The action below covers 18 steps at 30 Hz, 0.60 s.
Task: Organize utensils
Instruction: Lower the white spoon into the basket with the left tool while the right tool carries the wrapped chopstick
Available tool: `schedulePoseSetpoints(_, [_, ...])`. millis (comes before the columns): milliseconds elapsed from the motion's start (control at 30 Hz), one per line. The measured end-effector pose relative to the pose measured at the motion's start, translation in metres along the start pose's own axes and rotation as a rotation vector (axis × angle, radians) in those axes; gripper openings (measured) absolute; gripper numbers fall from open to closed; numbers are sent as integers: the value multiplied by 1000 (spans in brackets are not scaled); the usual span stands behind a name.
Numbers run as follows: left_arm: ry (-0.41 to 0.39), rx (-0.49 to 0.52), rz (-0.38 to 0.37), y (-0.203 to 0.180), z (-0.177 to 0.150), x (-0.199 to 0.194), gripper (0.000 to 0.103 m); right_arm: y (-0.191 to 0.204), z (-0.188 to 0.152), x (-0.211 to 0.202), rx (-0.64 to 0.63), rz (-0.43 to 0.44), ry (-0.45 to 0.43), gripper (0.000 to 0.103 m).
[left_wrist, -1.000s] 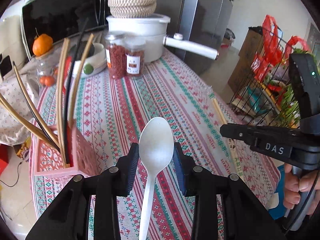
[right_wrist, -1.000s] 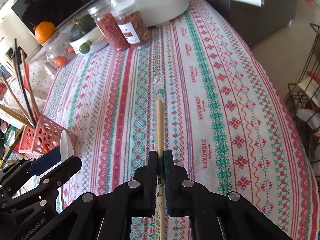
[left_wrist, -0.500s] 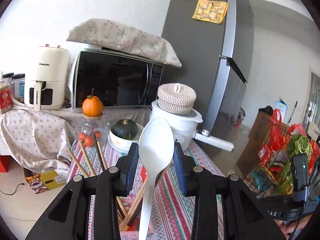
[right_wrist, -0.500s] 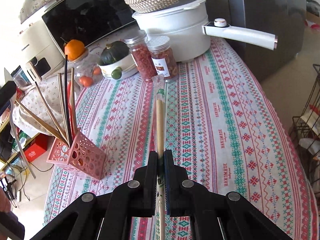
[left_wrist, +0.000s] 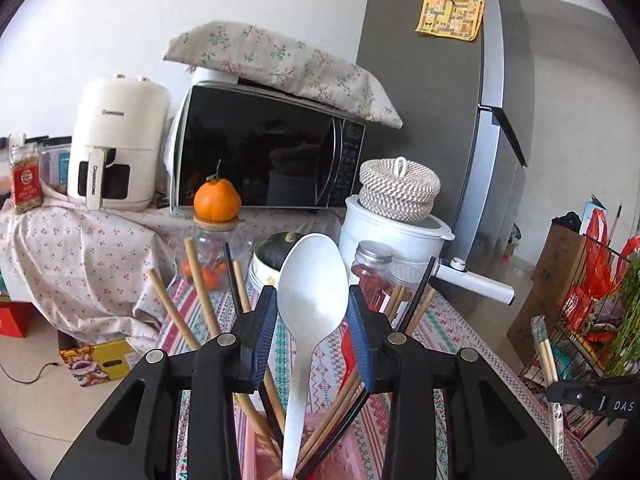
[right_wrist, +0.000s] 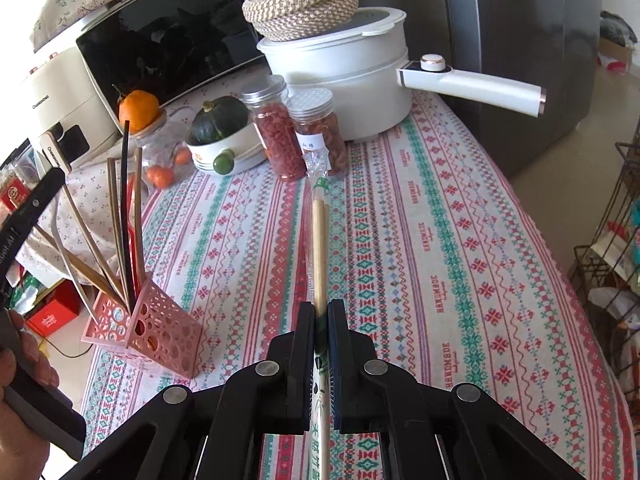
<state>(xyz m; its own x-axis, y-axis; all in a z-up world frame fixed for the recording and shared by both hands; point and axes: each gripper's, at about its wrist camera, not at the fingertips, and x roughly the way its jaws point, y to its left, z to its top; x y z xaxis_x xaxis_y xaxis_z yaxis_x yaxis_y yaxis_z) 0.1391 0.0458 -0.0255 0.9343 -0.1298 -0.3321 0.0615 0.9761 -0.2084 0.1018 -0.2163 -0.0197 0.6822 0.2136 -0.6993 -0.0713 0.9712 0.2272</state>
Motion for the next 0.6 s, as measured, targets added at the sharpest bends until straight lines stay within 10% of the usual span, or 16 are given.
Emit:
schedulePoseSetpoints(333, [198,-27,-76,8,-12,-25,52,24,14,-14,47,73,-157,4])
schedulePoseSetpoints(600, [379,5,11,25,-9,-54,77,66,21,-26,65,132,-329,4])
